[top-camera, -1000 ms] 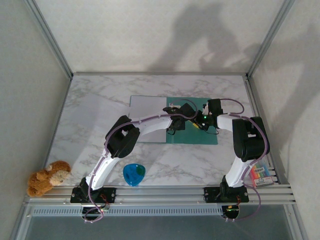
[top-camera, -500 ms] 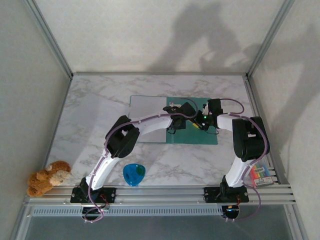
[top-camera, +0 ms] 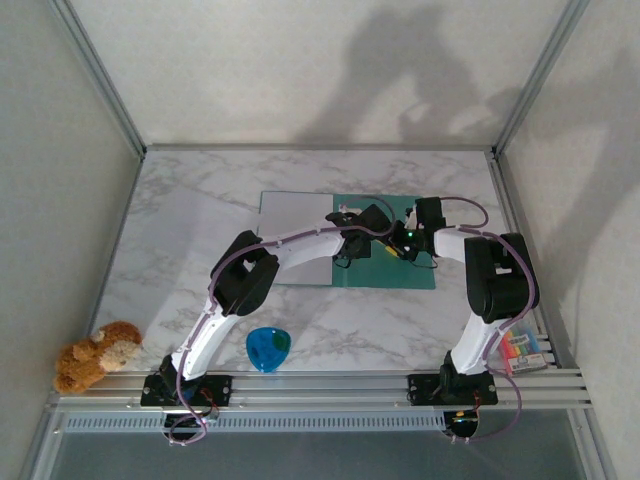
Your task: Put the files into the folder
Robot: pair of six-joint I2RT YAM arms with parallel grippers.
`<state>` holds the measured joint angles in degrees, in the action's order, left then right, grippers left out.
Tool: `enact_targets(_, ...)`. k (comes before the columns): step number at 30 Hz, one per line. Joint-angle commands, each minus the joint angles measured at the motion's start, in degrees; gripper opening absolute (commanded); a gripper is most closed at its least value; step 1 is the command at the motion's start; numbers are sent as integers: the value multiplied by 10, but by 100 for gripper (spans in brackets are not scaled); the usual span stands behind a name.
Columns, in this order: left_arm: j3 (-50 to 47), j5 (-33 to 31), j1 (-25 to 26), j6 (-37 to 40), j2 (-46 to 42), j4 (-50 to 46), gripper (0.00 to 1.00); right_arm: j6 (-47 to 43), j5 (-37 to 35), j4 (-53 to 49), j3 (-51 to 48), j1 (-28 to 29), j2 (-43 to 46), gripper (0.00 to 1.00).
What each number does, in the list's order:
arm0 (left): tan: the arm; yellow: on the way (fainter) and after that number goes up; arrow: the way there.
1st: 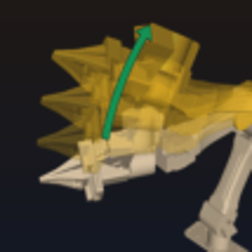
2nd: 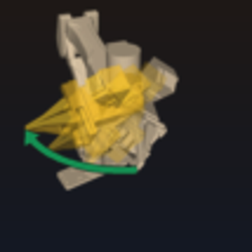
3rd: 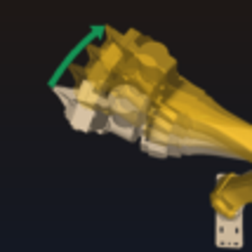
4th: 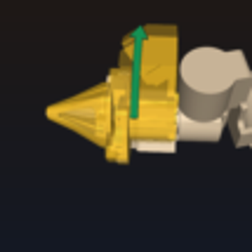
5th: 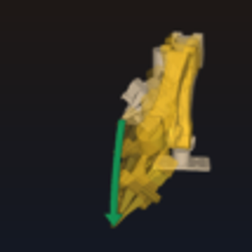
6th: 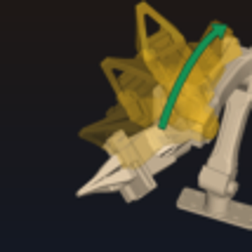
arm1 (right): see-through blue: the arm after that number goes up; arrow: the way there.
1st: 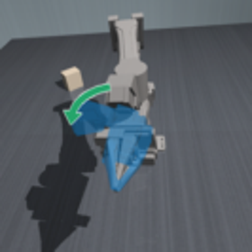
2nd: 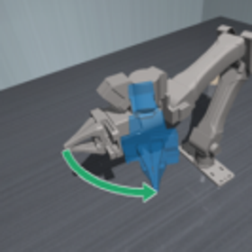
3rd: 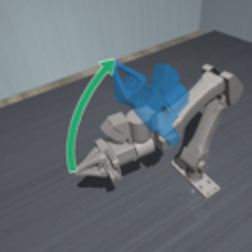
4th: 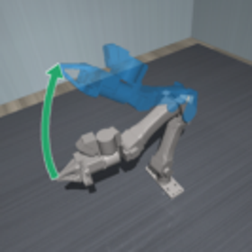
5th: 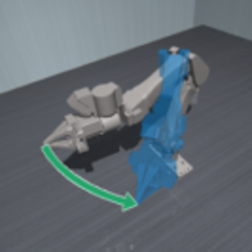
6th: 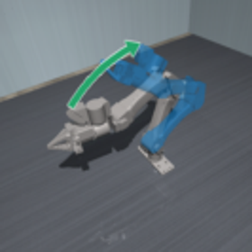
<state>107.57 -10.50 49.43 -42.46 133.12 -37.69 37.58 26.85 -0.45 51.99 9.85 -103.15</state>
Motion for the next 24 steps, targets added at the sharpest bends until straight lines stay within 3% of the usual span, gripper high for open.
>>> enact_targets(1,9,-5,-5,-2,8,-11,14,0,-1,-51,-9,8,-31,46)
enact_targets(24,-50,70,-4,-14,5,66,13,35,19,-10,-42,11,-32,46)
